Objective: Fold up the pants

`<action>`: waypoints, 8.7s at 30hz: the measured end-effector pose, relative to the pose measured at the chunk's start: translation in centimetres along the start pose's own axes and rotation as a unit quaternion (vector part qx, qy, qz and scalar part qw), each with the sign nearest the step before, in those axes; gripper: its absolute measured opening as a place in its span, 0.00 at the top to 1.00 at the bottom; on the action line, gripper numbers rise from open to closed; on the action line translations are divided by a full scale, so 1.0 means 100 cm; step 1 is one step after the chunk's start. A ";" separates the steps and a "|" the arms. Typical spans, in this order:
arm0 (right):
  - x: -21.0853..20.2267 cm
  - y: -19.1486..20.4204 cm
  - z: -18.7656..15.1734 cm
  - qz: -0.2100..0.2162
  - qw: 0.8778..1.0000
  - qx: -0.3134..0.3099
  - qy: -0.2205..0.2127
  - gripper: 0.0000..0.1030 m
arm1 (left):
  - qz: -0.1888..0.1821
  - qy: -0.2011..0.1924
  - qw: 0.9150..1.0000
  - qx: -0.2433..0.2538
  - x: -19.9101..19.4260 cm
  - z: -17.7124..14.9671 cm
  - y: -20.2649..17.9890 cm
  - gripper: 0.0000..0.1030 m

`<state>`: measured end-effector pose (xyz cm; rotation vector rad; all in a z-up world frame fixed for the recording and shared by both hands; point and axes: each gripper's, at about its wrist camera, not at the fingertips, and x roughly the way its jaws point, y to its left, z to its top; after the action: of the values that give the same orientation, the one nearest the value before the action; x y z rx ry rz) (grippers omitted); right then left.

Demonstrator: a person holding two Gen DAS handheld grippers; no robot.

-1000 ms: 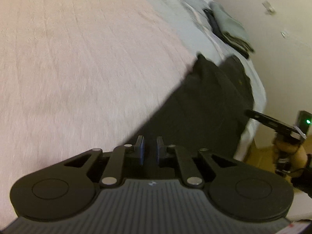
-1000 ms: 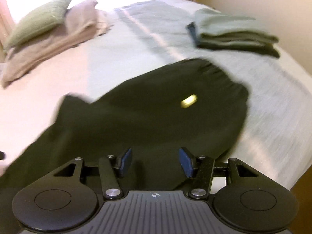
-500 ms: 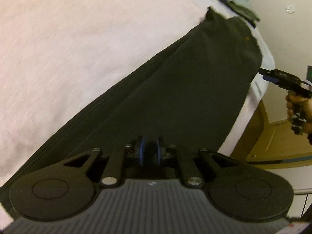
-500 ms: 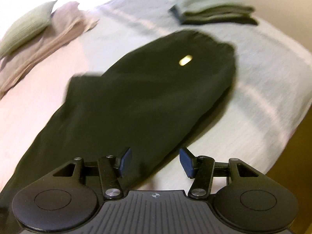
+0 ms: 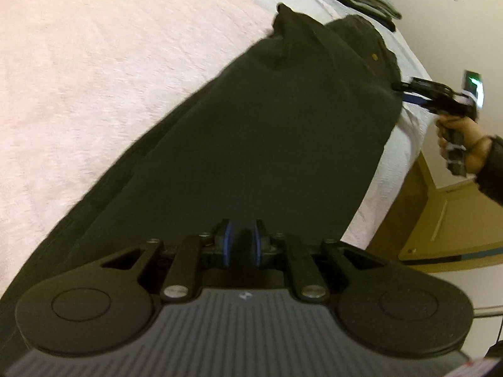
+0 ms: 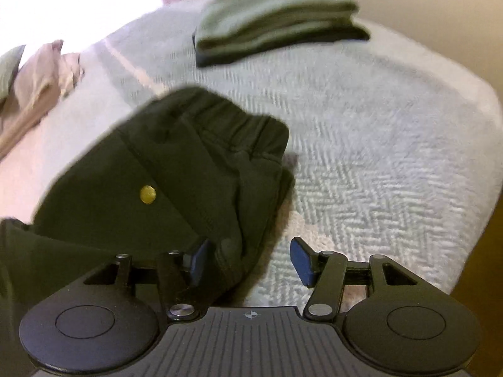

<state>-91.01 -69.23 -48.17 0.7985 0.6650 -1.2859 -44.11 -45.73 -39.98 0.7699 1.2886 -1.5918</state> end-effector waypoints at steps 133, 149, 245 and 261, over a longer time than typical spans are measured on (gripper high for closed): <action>-0.061 0.149 -0.117 0.174 0.983 0.053 0.024 0.88 | -0.060 0.139 0.627 0.764 0.120 0.157 -0.191 0.84; -0.084 0.116 -0.129 0.075 0.992 0.103 -0.012 0.86 | -0.041 0.053 0.791 0.608 0.074 0.218 -0.134 0.75; -0.005 -0.100 0.075 0.226 0.941 0.236 0.089 0.82 | -0.123 0.169 0.853 0.478 0.244 0.446 -0.341 0.76; 0.048 -0.116 0.065 0.193 0.945 0.244 0.099 0.82 | -0.083 0.160 0.892 0.414 0.304 0.453 -0.332 0.72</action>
<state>-101.63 -78.37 -49.95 1.4062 0.3171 -1.0221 -82.88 -96.43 -42.25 1.5275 0.8609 -2.2534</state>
